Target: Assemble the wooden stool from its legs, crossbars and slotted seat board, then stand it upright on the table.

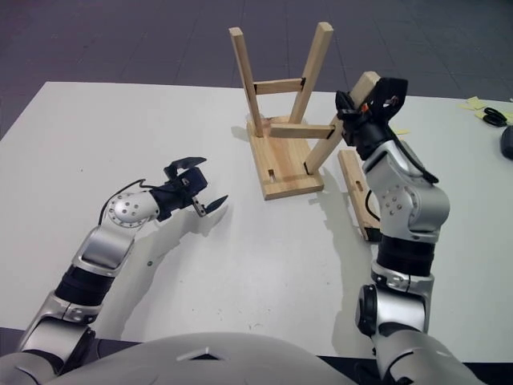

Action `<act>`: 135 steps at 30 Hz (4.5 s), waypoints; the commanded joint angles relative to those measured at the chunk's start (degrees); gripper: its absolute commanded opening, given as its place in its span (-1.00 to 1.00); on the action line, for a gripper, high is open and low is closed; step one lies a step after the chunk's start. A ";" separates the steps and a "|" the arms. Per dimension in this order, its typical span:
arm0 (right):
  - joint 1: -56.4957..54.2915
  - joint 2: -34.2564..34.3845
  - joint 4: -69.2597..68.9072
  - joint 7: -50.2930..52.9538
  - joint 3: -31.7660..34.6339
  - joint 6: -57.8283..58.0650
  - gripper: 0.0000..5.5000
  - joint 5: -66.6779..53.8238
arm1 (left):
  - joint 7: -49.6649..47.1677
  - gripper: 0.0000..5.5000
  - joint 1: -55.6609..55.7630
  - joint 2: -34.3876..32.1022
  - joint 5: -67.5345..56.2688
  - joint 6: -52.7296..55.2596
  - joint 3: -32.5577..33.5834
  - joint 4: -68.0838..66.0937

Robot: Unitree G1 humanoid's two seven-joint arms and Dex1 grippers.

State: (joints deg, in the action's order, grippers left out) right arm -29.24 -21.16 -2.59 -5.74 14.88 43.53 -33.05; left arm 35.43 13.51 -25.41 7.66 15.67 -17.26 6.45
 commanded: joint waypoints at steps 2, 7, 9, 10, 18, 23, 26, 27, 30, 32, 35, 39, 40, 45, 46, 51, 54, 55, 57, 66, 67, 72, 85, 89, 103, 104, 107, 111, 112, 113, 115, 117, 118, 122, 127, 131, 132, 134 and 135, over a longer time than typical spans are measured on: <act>3.48 -0.88 11.06 2.49 -6.16 9.68 -0.63 6.52 | 0.15 0.96 1.57 -0.52 0.94 -0.32 -0.05 -0.84; 14.42 0.12 1.36 3.82 -8.94 11.92 -0.63 6.52 | -0.50 0.96 0.12 -0.54 1.20 0.03 -0.13 0.35; 19.27 2.38 -3.76 5.90 -7.67 12.99 -0.63 5.29 | -0.64 0.96 -0.64 -0.50 1.10 0.40 -0.07 1.13; 21.14 3.39 -6.06 7.09 -7.08 13.13 -0.63 5.03 | -0.69 0.96 -0.88 -0.55 1.07 0.51 0.01 1.35; 15.06 7.62 -4.71 12.13 -3.62 11.45 -0.63 5.03 | -0.36 0.96 0.60 -0.89 1.05 0.34 0.57 0.40; 6.03 6.23 5.85 12.58 -0.86 8.15 -0.63 6.39 | 0.31 0.96 2.84 -1.41 1.32 -0.74 0.46 -1.52; 8.13 6.16 3.97 12.70 -0.77 9.01 -0.63 6.30 | 0.31 0.96 2.68 -1.80 1.19 -0.80 0.77 -1.45; 10.07 6.67 2.26 12.80 -0.95 9.86 -0.63 6.05 | 0.28 0.96 2.41 -1.84 1.13 -0.74 0.79 -1.25; 15.70 8.49 -2.99 13.44 -1.57 12.10 -0.63 5.36 | 0.11 0.96 1.52 -1.80 1.07 -0.46 0.69 -0.62; 17.81 9.38 -5.24 13.67 -2.22 12.93 -0.63 5.11 | -0.12 0.96 0.99 -1.75 1.06 -0.27 0.77 -0.29; 17.19 9.59 -5.54 13.65 -1.81 12.18 -0.63 5.36 | -0.33 0.96 0.95 -1.57 1.20 -0.35 0.61 -0.53; 12.91 8.37 -3.94 12.99 0.07 9.23 -0.63 5.85 | -0.38 0.96 1.09 -1.42 1.31 -0.53 0.49 -0.83; 11.77 8.04 -3.39 12.93 0.64 8.76 -0.63 5.81 | -0.36 0.96 1.10 -1.41 1.36 -0.57 0.49 -0.87; 9.51 7.12 -2.77 12.20 1.47 8.28 -0.63 5.67 | -0.27 0.96 1.33 -1.41 1.70 -0.90 0.77 -1.43; 9.46 7.18 -3.05 12.04 1.50 8.23 -0.63 5.53 | -0.28 0.96 1.37 -1.43 1.75 -0.94 0.79 -1.51; 9.03 7.20 -4.62 11.59 1.08 7.78 -0.63 5.51 | -0.32 0.96 1.18 -1.37 1.87 -1.02 0.73 -1.53; 8.33 7.32 -5.03 11.47 1.13 7.83 -0.63 5.15 | -0.21 0.96 1.27 -1.41 1.89 -1.12 0.76 -1.66; 7.97 7.44 -5.32 11.39 1.29 7.46 -0.63 4.99 | -0.15 0.96 1.38 -1.43 1.90 -1.17 0.75 -1.75; 7.04 7.24 -6.06 11.02 1.48 6.00 -0.63 5.04 | -0.02 0.96 1.56 -1.43 1.84 -1.22 0.77 -1.93; -4.82 6.96 -8.68 10.22 7.71 -1.15 -0.02 1.50 | 0.53 0.96 0.82 -0.94 0.30 -0.66 1.37 -3.25; -6.35 6.88 -9.09 9.97 8.29 -1.10 0.03 0.51 | 0.62 0.96 0.76 -0.86 0.16 -0.54 1.45 -3.34; -10.77 5.62 -10.63 9.60 9.78 -0.44 0.30 -2.68 | 0.81 0.96 0.90 -0.79 0.31 -0.72 1.25 -3.81; -16.82 -1.68 8.86 2.06 6.65 -6.31 0.96 3.03 | 0.28 0.96 1.10 -0.31 1.07 -0.81 0.41 -3.42; -15.41 -1.73 10.88 0.62 5.90 -5.96 0.96 3.91 | 0.17 0.96 1.04 -0.31 1.17 -0.88 0.43 -3.22; -34.34 -5.55 14.88 0.67 13.53 -14.12 0.96 0.11 | 0.04 0.96 0.54 -0.29 1.47 -0.72 0.53 -2.82; -32.60 -4.97 15.54 1.43 13.38 -12.92 0.96 0.30 | -0.01 0.96 0.43 -0.30 1.49 -0.68 0.55 -2.73; -20.99 -1.78 17.76 3.06 9.77 -5.93 0.96 2.29 | -0.18 0.96 0.10 -0.29 1.54 -0.48 0.61 -2.34; -3.37 2.25 14.15 -1.41 0.32 1.44 0.96 3.62 | -0.12 0.96 -0.28 -0.14 1.55 -0.29 0.38 -1.95; -3.26 2.82 12.37 -1.80 0.41 1.59 0.96 2.53 | 0.00 0.96 -0.29 -0.13 1.46 -0.21 0.35 -1.93; -4.15 3.02 11.27 -1.89 0.94 1.28 0.96 1.68 | 0.10 0.96 -0.40 -0.14 1.37 -0.09 0.36 -1.78; -6.38 2.90 11.00 -1.51 2.63 -0.09 0.96 0.77 | 0.11 0.96 -0.73 -0.14 1.37 0.05 0.27 -1.52; -6.77 2.44 10.51 -1.32 3.55 -1.05 0.96 0.33 | 0.13 0.96 -0.70 0.02 1.35 0.08 0.11 -1.64; -6.42 2.61 9.75 -1.05 4.28 -1.25 0.96 -0.29 | 0.12 0.96 -0.61 0.10 1.30 0.13 0.09 -1.68; -4.08 5.06 5.05 1.36 8.22 -1.78 0.96 -4.14 | 0.23 0.96 -0.80 0.09 1.24 0.25 -0.07 -1.42; -8.61 2.97 2.07 4.11 20.07 -9.45 0.96 -11.43 | 0.41 0.96 -1.04 -0.06 1.06 0.41 0.06 -1.10; -12.92 -4.68 7.89 6.02 31.37 -12.74 0.96 -17.35 | 0.17 0.96 -2.33 -0.61 0.89 0.89 0.83 -0.14; -11.11 -6.83 9.96 5.48 31.54 -10.31 0.96 -17.25 | 0.03 0.96 -2.70 -0.67 0.97 0.97 0.91 0.11; -1.66 -11.52 9.71 -1.18 24.85 -4.51 0.96 -13.32 | -0.26 0.96 -2.97 -0.69 1.08 1.13 1.16 0.47; 4.31 -13.34 7.90 -5.17 20.90 -1.75 0.96 -11.84 | -0.33 0.96 -2.96 -0.71 1.09 1.23 1.34 0.63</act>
State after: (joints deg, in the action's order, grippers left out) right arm -36.98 -31.91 6.40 -3.70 44.12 34.81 -48.27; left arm 35.50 10.78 -25.75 8.83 16.30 -16.64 5.73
